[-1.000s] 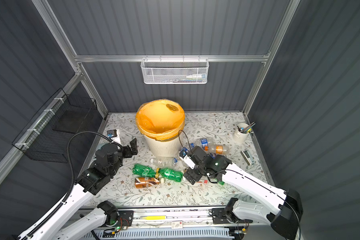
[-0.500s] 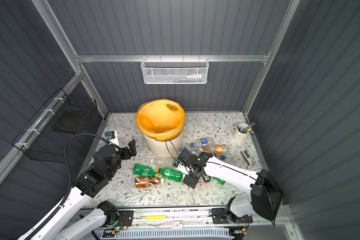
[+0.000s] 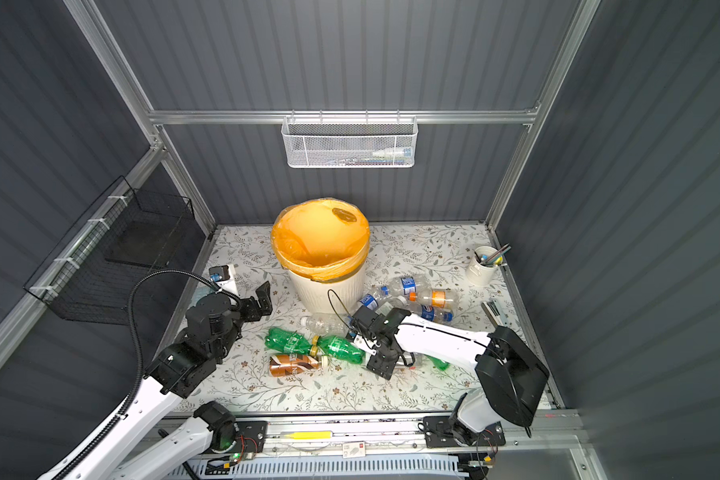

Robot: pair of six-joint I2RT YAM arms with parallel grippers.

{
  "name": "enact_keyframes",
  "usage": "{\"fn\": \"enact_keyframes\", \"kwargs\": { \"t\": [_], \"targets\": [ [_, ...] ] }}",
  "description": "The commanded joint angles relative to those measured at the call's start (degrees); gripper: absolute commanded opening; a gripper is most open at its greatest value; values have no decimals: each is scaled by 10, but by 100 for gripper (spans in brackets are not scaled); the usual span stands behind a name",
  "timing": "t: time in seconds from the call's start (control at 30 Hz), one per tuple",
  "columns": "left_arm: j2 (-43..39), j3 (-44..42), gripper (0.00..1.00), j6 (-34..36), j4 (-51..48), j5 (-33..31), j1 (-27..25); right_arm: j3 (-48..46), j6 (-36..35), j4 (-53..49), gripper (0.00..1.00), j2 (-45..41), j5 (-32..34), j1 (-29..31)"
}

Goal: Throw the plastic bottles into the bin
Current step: 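Lower the right gripper into the pile and grasp a white-capped clear bottle, then lift the white-capped bottle with the right gripper over the bin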

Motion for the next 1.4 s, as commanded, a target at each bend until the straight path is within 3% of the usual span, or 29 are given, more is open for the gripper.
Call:
{"fn": "enact_keyframes", "kwargs": {
  "t": [0.0, 0.43, 0.67, 0.97, 1.07, 1.2, 1.37],
  "targets": [
    [-11, -4, 100, -7, -11, -7, 3, -8, 3, 0, 75, 10, -1, 7],
    [-17, -4, 100, -11, -15, -9, 3, -12, 12, 5, 45, 17, 7, 16],
    [-16, -9, 100, -15, -15, -8, 4, 2, 15, 1, 41, -42, 26, 14],
    [-5, -35, 100, -32, -1, -1, 4, 90, 11, 45, 40, -210, 62, -38],
    [-4, -50, 100, -30, 12, -1, 3, 129, -4, 118, 37, -291, 96, -84],
    [0, -63, 100, -25, 24, -4, 3, 150, -7, 287, 39, -386, 80, -148],
    [11, -70, 100, -27, 23, -5, 3, 173, 9, 482, 43, -410, 52, -178]
  ]
}}
